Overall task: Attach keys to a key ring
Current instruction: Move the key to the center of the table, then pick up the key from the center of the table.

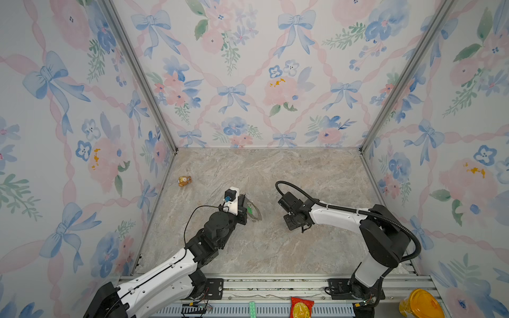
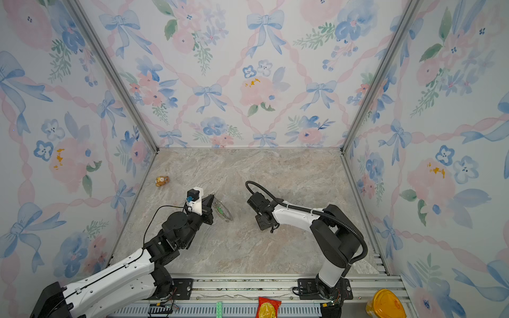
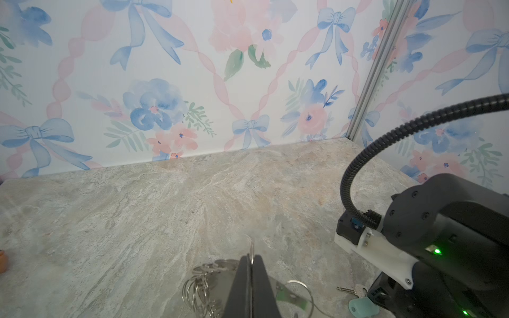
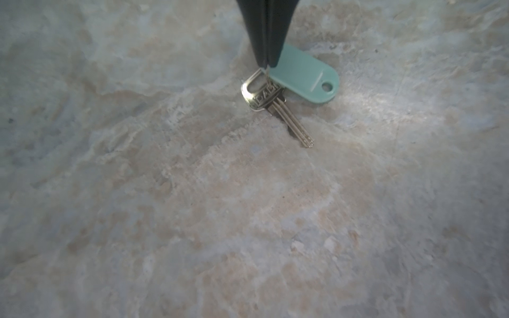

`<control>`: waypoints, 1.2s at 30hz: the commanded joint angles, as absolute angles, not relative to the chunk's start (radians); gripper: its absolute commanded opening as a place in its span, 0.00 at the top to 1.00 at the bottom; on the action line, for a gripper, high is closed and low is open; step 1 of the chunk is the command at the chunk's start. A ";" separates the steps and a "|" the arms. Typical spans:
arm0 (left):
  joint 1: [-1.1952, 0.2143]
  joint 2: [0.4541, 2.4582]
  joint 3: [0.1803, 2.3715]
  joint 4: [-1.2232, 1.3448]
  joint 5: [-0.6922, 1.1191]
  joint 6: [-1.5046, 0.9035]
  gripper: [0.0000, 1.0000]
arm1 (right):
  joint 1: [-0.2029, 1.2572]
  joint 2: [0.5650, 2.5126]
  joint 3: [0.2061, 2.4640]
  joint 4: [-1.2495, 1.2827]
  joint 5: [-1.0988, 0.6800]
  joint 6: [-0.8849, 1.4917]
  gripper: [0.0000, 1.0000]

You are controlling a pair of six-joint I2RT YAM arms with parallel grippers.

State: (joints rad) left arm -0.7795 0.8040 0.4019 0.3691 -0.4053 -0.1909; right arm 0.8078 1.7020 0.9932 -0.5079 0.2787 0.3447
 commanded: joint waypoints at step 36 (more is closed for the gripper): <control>-0.787 0.799 0.397 0.414 -0.420 -0.172 1.00 | 0.757 1.790 1.163 -0.712 0.209 0.475 0.70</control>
State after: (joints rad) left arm -0.7795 0.8040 0.4019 0.3695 -0.4088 -0.1867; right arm 0.7696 1.7622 1.1290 -0.6579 0.2157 0.4458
